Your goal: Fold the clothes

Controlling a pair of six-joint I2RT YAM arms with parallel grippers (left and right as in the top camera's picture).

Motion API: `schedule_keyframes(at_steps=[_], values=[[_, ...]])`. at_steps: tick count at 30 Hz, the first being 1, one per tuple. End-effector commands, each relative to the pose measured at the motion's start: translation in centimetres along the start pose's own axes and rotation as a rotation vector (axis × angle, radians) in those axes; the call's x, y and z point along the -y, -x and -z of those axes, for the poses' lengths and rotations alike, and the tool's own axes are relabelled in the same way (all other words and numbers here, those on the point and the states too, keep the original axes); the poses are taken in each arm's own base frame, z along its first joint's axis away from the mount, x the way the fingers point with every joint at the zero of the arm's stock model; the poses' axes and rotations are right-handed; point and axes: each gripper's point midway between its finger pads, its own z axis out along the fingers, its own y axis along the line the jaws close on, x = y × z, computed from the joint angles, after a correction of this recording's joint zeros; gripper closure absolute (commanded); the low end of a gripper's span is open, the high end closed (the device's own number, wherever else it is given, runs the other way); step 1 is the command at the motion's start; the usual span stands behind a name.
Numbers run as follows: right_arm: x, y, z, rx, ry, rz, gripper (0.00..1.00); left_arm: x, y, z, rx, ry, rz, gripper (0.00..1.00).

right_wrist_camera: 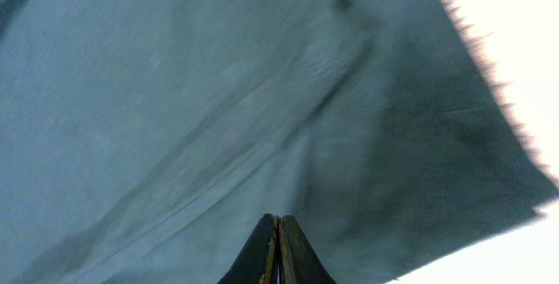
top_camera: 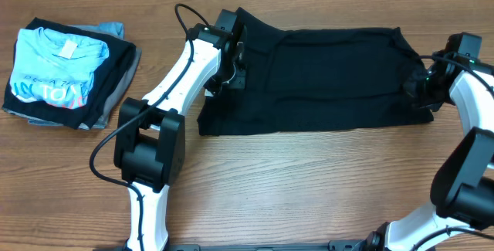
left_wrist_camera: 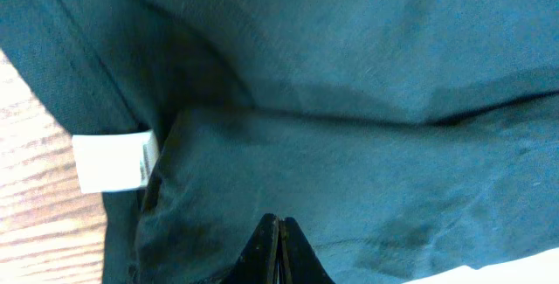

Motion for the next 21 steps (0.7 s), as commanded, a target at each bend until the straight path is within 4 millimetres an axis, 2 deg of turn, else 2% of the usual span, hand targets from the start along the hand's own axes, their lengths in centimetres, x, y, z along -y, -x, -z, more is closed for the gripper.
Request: schedule_keyframes(at_steps=[1, 5, 8, 9, 11, 15, 21], values=[[-4.7, -2.4, -1.7, -0.103, 0.221, 0.161, 0.96, 0.9, 0.8, 0.8, 0.039, -0.045, 0.001, 0.96], [-7.1, -4.6, -3.4, -0.152, 0.24, 0.347, 0.96, 0.8, 1.0, 0.8, 0.046, -0.042, 0.0, 0.95], [-9.1, -6.4, -4.1, -0.183, 0.257, 0.47, 0.96, 0.7, 1.0, 0.8, 0.048, -0.035, 0.0, 0.85], [-10.0, -7.2, -4.2, -0.192, 0.267, 0.525, 0.96, 0.7, 1.0, 0.8, 0.049, -0.032, 0.0, 0.82], [-11.6, -8.5, -4.3, -0.204, 0.281, 0.609, 0.96, 0.6, 1.0, 0.8, 0.048, -0.032, 0.001, 0.67], [-14.2, -10.9, -4.8, -0.21, 0.273, 0.762, 0.96, 0.6, 1.0, 0.8, 0.049, -0.031, 0.001, 0.5], [-15.6, -12.6, -6.1, -0.211, 0.209, 0.856, 0.96, 0.5, 1.0, 0.8, 0.044, -0.031, 0.004, 0.55]])
